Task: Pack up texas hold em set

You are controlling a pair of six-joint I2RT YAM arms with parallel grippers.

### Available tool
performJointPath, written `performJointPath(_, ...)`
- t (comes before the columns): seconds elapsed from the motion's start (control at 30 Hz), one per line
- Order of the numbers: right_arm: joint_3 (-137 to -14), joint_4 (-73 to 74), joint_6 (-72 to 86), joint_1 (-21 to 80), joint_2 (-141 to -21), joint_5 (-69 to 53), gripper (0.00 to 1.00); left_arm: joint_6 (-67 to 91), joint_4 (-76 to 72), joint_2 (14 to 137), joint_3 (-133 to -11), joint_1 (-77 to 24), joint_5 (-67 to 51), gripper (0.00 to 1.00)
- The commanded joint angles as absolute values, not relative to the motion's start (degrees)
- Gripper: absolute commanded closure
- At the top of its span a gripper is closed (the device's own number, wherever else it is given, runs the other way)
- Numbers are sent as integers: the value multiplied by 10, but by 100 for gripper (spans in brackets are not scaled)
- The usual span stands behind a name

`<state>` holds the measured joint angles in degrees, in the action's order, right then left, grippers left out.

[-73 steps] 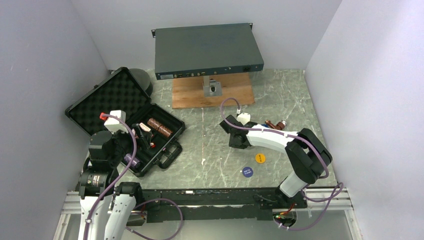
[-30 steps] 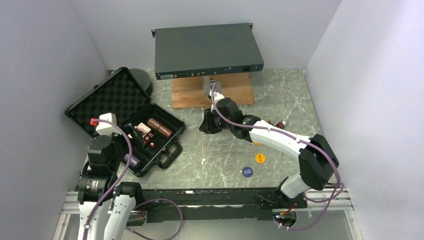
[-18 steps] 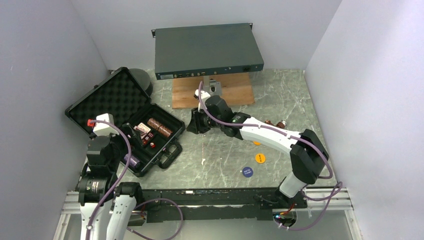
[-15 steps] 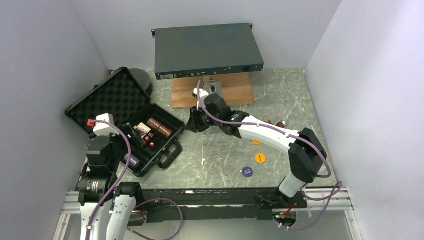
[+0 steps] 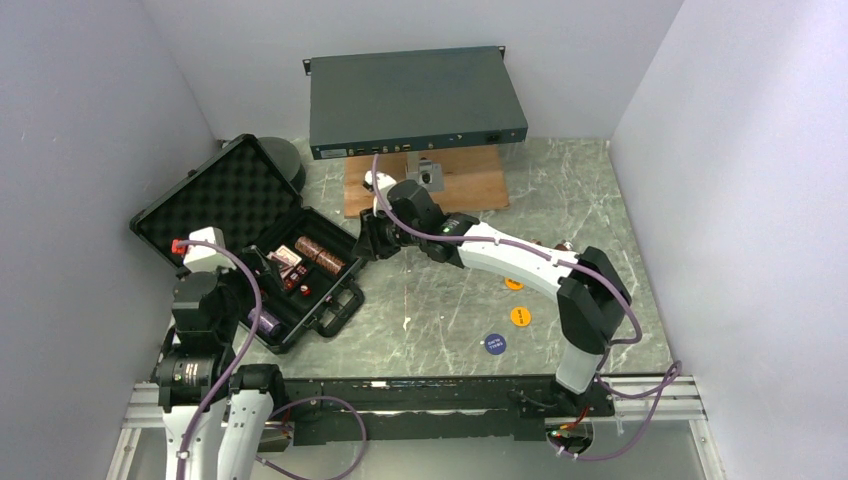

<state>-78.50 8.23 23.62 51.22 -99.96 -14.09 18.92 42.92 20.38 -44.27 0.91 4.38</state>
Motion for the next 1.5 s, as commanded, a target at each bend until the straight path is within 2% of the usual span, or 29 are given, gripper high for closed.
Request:
performJointPath(0.0, -829, 95, 233, 518, -1022, -148, 100, 183, 417, 198, -451, 18, 34, 0)
performJointPath(0.4, -885, 97, 260, 550, -1099, -158, 100, 187, 421, 175, -450, 19, 58, 0)
performJointPath(1.47, -951, 74, 327, 580, -1211, -125, 100, 183, 414, 184, -447, 31, 39, 0)
